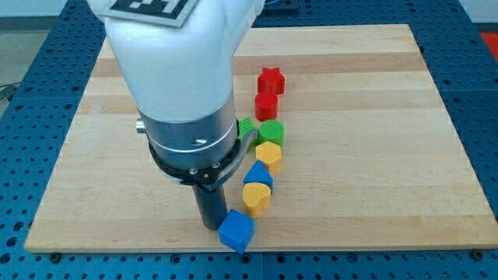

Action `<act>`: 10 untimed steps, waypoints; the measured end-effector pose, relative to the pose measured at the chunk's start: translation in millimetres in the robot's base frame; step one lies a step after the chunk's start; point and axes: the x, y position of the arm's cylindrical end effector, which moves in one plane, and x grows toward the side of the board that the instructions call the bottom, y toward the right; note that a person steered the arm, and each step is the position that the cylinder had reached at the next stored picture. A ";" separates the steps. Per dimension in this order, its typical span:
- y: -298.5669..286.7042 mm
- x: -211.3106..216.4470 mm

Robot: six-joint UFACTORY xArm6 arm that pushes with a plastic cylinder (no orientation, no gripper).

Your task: Move the blue cube to the bottom side of the yellow heart

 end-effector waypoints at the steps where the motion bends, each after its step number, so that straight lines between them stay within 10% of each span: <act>1: -2.4 -2.7; 10: 22.5 14.3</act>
